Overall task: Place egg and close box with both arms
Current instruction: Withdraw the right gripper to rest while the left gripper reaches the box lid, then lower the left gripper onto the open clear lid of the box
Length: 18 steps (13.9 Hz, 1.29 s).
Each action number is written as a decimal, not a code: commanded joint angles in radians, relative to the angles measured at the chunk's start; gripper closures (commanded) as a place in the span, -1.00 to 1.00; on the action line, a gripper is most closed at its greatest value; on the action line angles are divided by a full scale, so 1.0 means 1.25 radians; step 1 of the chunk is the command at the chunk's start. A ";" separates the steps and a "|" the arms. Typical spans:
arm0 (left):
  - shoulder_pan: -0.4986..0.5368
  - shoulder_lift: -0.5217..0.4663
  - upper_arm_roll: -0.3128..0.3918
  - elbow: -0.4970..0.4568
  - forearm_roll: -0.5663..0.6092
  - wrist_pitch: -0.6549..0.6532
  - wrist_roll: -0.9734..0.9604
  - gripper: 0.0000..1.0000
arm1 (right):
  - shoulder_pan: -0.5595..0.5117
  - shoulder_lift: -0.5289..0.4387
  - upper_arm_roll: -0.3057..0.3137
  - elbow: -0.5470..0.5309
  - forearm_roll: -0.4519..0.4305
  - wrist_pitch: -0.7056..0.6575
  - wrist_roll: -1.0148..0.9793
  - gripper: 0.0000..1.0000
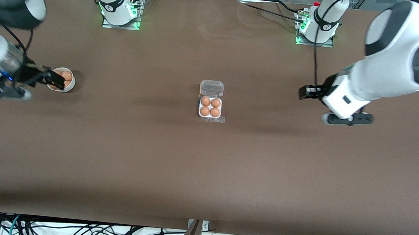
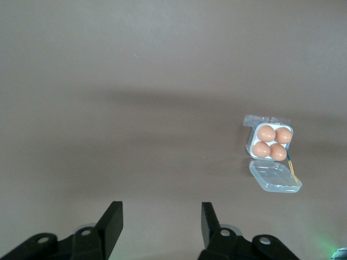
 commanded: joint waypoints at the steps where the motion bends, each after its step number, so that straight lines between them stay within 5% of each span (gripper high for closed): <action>1: -0.081 0.032 0.008 0.013 -0.016 -0.008 -0.062 0.07 | -0.028 -0.058 0.014 0.012 -0.010 -0.089 -0.009 -1.00; 5: -0.197 0.077 0.010 0.014 -0.008 -0.007 -0.156 0.11 | -0.035 -0.032 0.025 0.111 -0.005 -0.126 0.000 -1.00; 10: -0.240 0.102 -0.008 0.013 -0.018 -0.002 -0.186 0.71 | -0.023 0.009 0.052 0.188 -0.009 -0.141 -0.001 -1.00; 18: -0.316 0.187 -0.009 0.014 -0.101 0.038 -0.264 0.67 | -0.012 0.008 0.053 0.170 0.001 -0.084 0.010 -1.00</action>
